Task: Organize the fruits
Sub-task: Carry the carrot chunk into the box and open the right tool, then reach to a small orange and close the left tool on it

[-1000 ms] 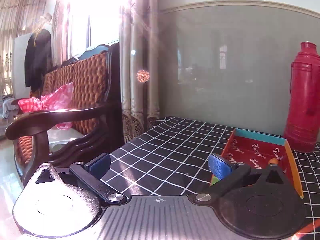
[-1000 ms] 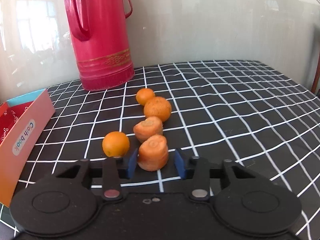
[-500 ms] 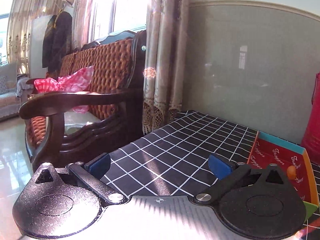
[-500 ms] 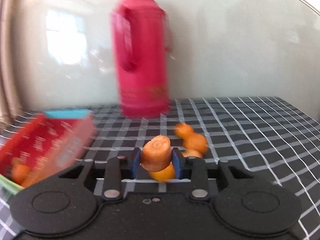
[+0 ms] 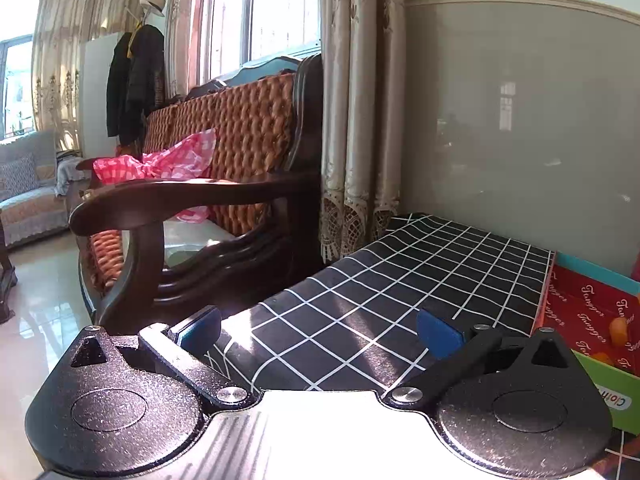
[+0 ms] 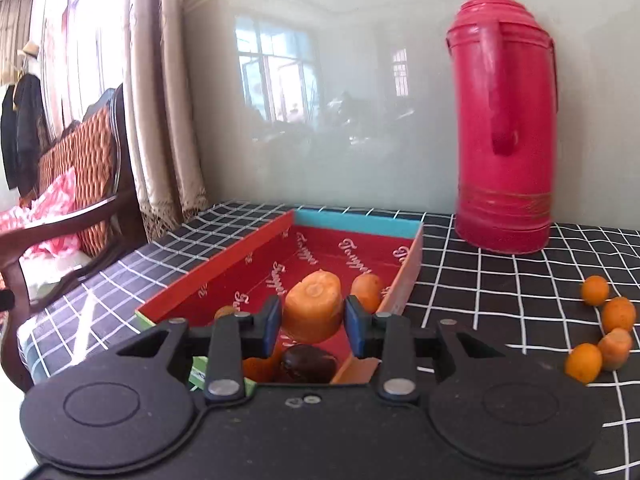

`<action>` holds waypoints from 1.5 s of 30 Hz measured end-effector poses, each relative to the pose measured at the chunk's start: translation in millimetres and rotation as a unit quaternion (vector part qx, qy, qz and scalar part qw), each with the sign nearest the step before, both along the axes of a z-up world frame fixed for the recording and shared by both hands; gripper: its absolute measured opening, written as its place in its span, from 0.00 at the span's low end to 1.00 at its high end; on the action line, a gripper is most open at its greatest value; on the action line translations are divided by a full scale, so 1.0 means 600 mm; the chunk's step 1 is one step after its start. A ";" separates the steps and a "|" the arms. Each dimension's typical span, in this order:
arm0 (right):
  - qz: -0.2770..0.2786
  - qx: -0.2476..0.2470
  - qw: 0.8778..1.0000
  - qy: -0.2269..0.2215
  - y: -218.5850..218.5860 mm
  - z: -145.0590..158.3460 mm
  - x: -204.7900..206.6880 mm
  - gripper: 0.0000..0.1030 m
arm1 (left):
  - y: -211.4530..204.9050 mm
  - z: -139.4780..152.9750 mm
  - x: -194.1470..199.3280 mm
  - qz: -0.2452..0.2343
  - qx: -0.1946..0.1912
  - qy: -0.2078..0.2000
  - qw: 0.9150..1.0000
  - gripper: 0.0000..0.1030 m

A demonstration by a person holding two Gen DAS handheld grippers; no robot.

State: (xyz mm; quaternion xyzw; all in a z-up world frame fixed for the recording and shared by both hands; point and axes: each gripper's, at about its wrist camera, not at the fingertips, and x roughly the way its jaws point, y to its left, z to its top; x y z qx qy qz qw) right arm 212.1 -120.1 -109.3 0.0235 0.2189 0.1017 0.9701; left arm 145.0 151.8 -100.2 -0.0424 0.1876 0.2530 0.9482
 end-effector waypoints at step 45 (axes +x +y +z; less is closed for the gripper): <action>-0.530 -0.072 0.840 -0.087 -0.361 0.031 -0.212 0.94 | -0.513 -0.034 0.060 -0.477 0.056 0.025 0.877 0.99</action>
